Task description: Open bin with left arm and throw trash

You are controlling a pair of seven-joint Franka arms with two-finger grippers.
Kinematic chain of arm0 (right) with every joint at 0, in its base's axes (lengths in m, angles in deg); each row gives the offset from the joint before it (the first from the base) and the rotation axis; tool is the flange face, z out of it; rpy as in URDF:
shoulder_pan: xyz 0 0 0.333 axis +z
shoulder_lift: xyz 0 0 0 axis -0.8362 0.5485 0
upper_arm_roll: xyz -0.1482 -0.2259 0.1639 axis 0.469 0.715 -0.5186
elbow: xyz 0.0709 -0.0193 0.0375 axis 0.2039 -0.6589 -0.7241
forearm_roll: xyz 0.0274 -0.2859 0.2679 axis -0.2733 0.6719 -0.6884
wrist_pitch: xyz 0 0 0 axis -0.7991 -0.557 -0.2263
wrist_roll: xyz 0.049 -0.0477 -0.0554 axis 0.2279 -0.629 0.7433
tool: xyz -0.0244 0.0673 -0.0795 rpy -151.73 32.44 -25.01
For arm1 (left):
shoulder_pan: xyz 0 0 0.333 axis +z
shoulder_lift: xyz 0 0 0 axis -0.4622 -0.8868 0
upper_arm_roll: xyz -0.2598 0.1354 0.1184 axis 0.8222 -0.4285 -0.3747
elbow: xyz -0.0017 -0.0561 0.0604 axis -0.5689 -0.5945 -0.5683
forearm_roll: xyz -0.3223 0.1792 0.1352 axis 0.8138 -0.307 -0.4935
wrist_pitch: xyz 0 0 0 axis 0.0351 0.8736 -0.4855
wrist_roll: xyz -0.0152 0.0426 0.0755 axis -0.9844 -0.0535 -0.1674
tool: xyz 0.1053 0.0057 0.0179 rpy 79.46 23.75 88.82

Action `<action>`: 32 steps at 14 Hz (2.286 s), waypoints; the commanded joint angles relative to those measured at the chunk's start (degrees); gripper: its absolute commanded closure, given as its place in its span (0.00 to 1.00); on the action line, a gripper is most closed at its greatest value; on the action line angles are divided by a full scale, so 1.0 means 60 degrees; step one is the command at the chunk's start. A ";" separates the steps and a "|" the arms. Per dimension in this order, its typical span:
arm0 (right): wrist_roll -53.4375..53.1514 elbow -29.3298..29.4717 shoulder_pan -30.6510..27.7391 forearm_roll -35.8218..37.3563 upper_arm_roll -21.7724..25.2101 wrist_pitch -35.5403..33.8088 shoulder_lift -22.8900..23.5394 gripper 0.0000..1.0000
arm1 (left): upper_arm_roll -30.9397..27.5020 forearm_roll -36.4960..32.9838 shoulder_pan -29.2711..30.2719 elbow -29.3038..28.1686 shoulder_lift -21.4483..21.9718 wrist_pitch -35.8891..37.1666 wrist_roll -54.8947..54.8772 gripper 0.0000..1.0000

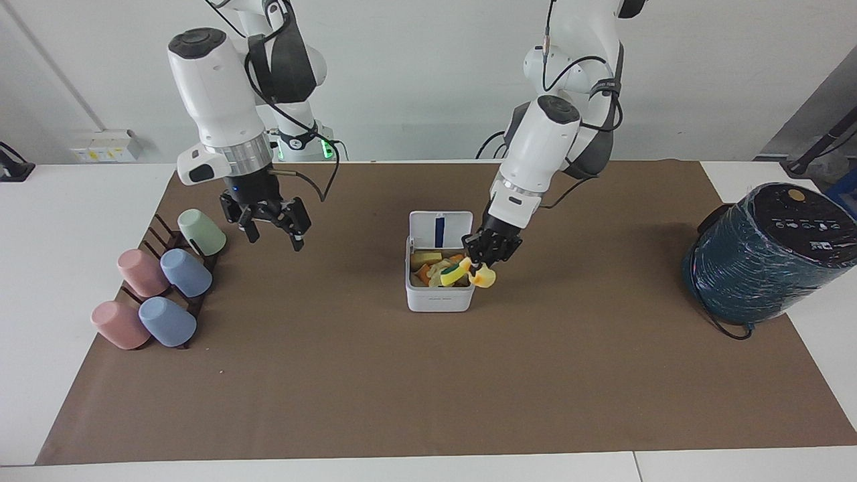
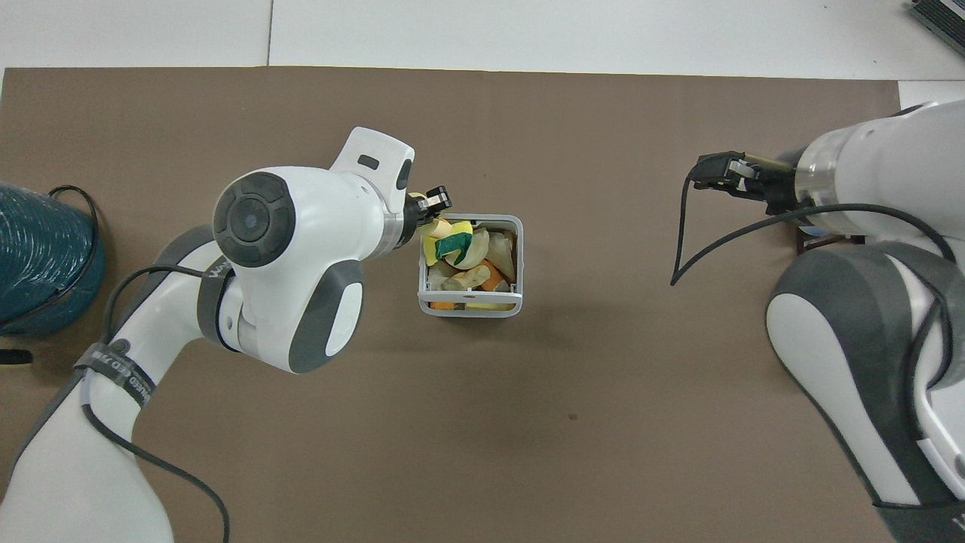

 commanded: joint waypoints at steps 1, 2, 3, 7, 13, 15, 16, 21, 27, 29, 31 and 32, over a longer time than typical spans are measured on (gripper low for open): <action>0.1044 0.0857 -0.0481 0.0191 -0.0078 -0.1060 0.0084 0.00 | -0.0147 0.0152 -0.0269 -0.0132 -0.0066 -0.0225 0.0051 1.00; 0.1148 0.0859 -0.0512 0.0191 -0.0078 -0.1091 0.0070 0.00 | -0.0161 0.0138 -0.0386 -0.0132 -0.0066 -0.0210 0.0065 1.00; 0.1149 0.0859 -0.0512 0.0191 -0.0078 -0.1106 0.0070 0.00 | -0.0161 0.0138 -0.0459 -0.0147 -0.0080 -0.0138 0.0065 1.00; 0.1178 0.1063 -0.0512 0.0191 -0.0005 -0.1894 -0.0047 0.00 | -0.0161 0.0152 -0.1001 -0.0162 -0.0503 -0.0079 0.0080 1.00; 0.1396 0.1357 -0.0732 0.0191 -0.0005 -0.2643 -0.0048 0.00 | -0.0191 0.0123 -0.1149 -0.0147 -0.0623 0.1295 0.0065 1.00; 0.1894 0.1371 -0.0834 0.0234 0.0083 -0.2980 -0.0062 0.00 | -0.0205 0.0079 -0.1032 0.0042 -0.0622 0.1838 0.0065 0.84; 0.1911 0.1371 -0.0820 0.0220 0.0098 -0.2981 -0.0062 0.00 | -0.0205 0.0079 -0.1002 0.0174 -0.0622 0.1986 0.0065 0.66; 0.2438 0.1270 0.0586 0.0191 0.1856 -0.3054 -0.0106 0.00 | -0.0278 0.0079 -0.0958 0.0935 -0.0418 0.3010 0.0080 0.16; 0.2453 0.1806 0.0821 0.0162 0.2003 -0.3914 -0.0078 0.00 | -0.0396 0.0036 -0.0549 0.2137 -0.0344 0.4651 0.0065 0.02; 0.2453 0.1972 0.0820 0.0161 0.2017 -0.4066 -0.0004 0.00 | -0.0396 0.0035 -0.0577 0.2008 -0.0330 0.4494 0.0065 0.02; 0.2496 0.1797 0.0850 0.0249 0.1988 -0.3861 -0.0004 0.00 | -0.0396 0.0035 -0.0621 0.1715 -0.0213 0.4099 0.0065 0.03; 0.2642 0.1811 0.0821 0.0249 0.1988 -0.3817 0.0011 0.00 | -0.0396 0.0050 -0.0621 0.1423 -0.0183 0.3560 0.0065 0.04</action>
